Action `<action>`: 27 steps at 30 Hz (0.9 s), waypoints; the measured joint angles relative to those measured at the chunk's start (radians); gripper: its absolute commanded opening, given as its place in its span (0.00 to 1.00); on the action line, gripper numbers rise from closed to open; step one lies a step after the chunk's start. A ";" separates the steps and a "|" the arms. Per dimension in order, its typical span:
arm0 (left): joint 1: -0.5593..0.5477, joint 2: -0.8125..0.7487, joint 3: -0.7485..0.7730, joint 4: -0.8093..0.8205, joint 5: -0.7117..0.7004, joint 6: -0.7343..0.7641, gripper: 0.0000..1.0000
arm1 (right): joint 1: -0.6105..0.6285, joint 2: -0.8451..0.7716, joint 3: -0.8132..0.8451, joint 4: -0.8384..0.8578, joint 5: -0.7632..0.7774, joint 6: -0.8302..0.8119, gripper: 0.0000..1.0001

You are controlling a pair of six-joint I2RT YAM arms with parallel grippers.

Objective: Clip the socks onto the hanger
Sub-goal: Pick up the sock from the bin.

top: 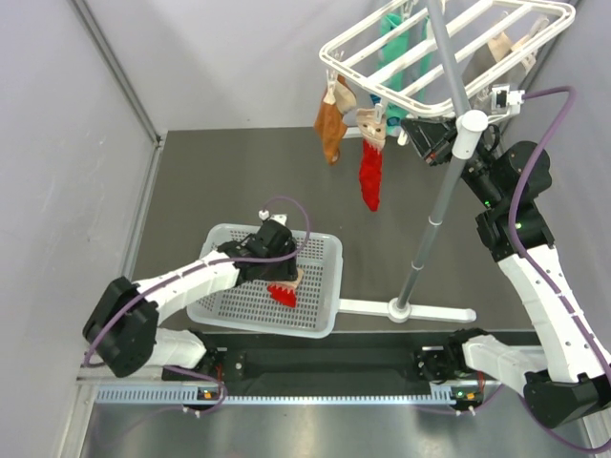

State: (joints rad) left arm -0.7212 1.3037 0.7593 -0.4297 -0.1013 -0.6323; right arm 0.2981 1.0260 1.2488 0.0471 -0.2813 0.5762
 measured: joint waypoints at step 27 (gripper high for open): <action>0.001 -0.327 -0.060 0.246 0.240 0.108 0.00 | 0.000 0.000 0.000 -0.004 -0.003 0.000 0.00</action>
State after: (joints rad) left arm -0.7204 0.9764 0.6998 -0.1837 0.1390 -0.5247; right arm 0.2981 1.0260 1.2488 0.0429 -0.2840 0.5766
